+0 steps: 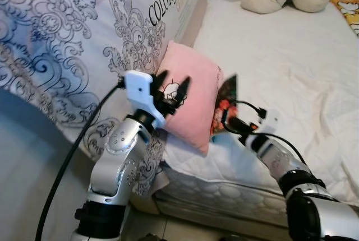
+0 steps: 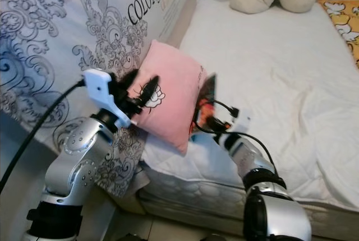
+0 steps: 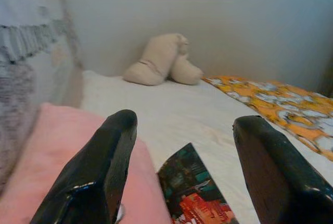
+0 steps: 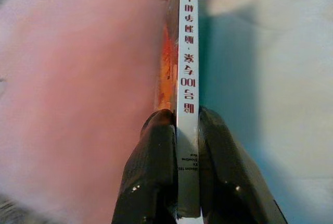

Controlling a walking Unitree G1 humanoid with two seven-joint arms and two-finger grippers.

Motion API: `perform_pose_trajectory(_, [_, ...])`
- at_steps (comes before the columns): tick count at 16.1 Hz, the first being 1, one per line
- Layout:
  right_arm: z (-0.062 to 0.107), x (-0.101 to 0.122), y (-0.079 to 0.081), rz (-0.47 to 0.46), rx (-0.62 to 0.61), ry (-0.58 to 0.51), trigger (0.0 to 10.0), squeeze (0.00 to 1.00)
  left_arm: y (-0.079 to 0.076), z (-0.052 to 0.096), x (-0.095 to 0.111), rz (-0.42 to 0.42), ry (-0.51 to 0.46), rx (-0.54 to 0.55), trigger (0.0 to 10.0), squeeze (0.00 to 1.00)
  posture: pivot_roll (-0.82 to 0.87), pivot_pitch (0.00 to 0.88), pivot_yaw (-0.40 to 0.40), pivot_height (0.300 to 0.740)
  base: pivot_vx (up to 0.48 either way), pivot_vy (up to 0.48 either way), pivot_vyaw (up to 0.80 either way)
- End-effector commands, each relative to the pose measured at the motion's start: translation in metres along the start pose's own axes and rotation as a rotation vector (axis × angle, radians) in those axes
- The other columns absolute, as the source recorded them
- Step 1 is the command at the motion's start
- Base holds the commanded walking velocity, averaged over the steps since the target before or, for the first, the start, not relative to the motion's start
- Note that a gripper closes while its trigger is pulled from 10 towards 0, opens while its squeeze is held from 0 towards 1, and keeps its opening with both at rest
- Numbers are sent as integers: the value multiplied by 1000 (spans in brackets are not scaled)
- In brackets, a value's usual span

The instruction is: Clean up the room

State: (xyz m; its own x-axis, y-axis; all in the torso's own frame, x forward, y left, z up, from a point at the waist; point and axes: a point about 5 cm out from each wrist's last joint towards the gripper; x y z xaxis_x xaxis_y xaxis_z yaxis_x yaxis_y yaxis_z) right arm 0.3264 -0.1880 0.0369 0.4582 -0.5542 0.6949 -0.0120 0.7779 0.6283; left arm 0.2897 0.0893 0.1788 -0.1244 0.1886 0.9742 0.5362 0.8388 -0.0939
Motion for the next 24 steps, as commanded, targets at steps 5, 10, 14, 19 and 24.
perform_pose_trajectory(5, [4, -2, -14, 115, -132, 34, 0, 0, -11, 9, 8, -24, 10, -109, 10000, 0, 69, 37, 109, 740, 0, 0, 0])
perform_pose_trajectory(10, [4, 7, -17, 195, -242, -17, 0, 0, -13, 11, 10, -26, 27, -148, 10000, 0, 65, 34, 100, 740, 0, 0, 0])
perform_pose_trajectory(14, [2, 0, -17, 295, -354, 15, 0, 0, -21, 11, 8, -25, 35, -194, 10000, 0, 66, 29, 93, 740, 0, 0, 0])
perform_pose_trajectory(19, [4, -21, -21, 275, -426, 64, 3569, 1000, -22, 21, -13, -73, 211, -315, 10000, 0, 68, 9, 83, 740, 0, 0, 0])
perform_pose_trajectory(24, [3, -25, -19, 293, -438, 79, 10000, 1000, -11, 35, -34, -166, 421, -381, 10000, 0, 70, 0, 82, 740, 0, 0, 0])
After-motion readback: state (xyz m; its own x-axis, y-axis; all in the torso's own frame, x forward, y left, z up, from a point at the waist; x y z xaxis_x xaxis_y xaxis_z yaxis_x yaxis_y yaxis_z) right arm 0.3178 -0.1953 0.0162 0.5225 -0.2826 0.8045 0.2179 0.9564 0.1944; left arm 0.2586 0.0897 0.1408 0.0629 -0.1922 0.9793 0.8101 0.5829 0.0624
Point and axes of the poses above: a point about 5 cm out from each wrist's last joint towards the gripper, its own z axis pointing back from the gripper into the wrist, its own x axis along the axis of the wrist's last joint, y = z × x, and after that the axes turned 3 degrees about -z, right-handed
